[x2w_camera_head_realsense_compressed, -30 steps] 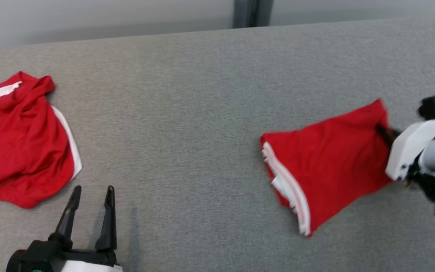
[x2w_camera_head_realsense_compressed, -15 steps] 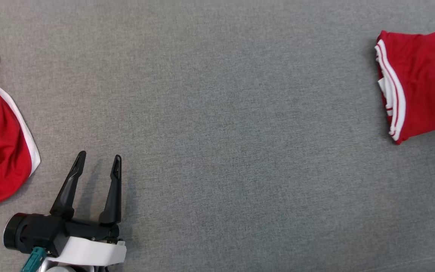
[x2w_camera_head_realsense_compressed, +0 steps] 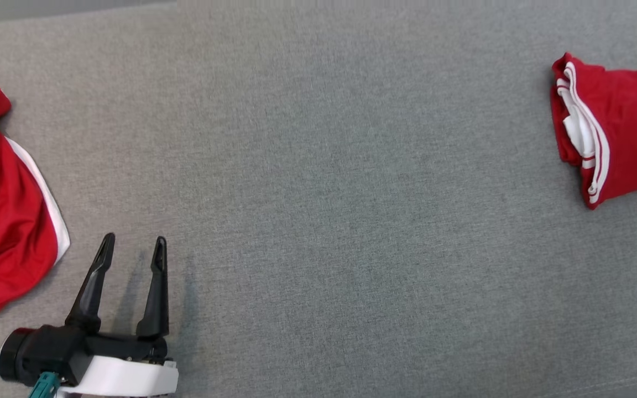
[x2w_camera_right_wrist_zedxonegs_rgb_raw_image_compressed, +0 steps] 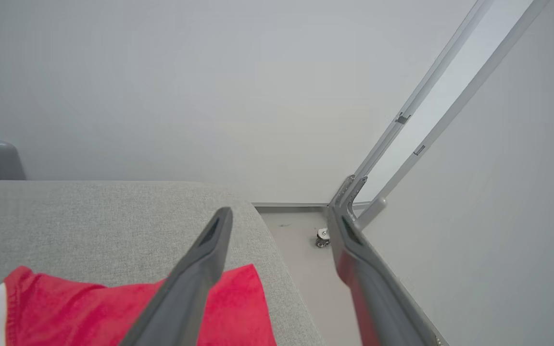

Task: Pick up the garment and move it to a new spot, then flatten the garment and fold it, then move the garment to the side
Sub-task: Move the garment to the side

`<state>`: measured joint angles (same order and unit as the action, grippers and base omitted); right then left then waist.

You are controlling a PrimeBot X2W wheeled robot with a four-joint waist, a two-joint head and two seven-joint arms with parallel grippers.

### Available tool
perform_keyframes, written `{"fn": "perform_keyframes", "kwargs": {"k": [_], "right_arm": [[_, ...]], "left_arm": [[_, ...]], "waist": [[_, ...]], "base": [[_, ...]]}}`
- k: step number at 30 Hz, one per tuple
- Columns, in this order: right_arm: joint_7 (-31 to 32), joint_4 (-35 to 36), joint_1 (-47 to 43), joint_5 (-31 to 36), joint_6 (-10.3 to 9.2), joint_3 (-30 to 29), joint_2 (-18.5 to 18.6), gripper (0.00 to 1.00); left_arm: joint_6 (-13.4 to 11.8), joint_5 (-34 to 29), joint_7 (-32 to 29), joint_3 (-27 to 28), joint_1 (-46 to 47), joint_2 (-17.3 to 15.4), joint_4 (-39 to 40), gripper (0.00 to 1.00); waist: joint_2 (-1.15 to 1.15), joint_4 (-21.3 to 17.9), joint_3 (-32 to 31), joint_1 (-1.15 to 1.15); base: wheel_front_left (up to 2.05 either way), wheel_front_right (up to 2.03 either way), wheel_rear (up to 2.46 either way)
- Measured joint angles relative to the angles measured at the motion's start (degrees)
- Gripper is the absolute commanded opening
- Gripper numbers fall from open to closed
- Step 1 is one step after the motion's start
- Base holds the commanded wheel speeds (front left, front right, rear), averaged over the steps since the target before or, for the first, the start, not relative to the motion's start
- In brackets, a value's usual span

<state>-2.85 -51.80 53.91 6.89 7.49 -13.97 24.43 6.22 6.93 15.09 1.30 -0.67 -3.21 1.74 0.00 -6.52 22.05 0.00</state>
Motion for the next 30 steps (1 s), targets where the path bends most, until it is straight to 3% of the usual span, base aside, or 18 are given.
{"fn": "perform_keyframes", "kwargs": {"k": [6, 13, 17, 21, 25, 30], "right_arm": [[-9.5, 13.4, -8.9, -2.5, 0.01, 3.0, -6.2, 1.00], [-11.8, 36.0, -31.7, -9.5, 0.00, 6.8, -12.5, 1.00], [-12.1, 44.0, -43.2, -8.5, 0.01, 6.7, -16.8, 1.00], [-12.1, 47.1, -50.8, -8.3, 0.01, 8.0, -20.5, 1.00], [-12.1, 45.5, -56.5, -8.4, 0.01, 10.6, -21.4, 1.00], [-12.1, 44.4, -60.5, -10.0, 0.01, 9.9, -21.6, 1.00]], "left_arm": [[-0.3, 1.5, 0.0, 0.9, -2.6, 0.2, -0.6, 1.00], [-1.9, 3.8, 0.0, 0.9, -6.1, 0.3, -1.8, 1.00], [-2.2, 4.5, 0.0, 0.3, -7.7, 0.4, -3.9, 1.00], [-2.2, 4.5, 0.0, 0.5, -8.2, 0.4, -6.2, 1.00], [-2.2, 4.6, 0.0, 1.3, -8.6, 0.4, -8.7, 1.00], [-1.7, 4.5, 0.0, 1.4, -8.6, 0.4, -11.0, 1.00]], "waist": [[0.00, 0.5, -5.2, 0.00], [0.00, 2.8, -12.6, 0.00], [0.00, 4.6, -16.0, 0.00], [0.00, 6.3, -18.4, 0.00], [0.00, 7.3, -20.6, 0.00], [0.00, 8.6, -22.4, 0.00]], "base": [[0.00, 0.00, 0.00], [0.00, 0.00, 0.00], [0.00, 0.00, 0.00], [0.00, 0.00, 0.00], [0.00, 0.00, 0.00], [0.00, 0.00, 0.00]]}}
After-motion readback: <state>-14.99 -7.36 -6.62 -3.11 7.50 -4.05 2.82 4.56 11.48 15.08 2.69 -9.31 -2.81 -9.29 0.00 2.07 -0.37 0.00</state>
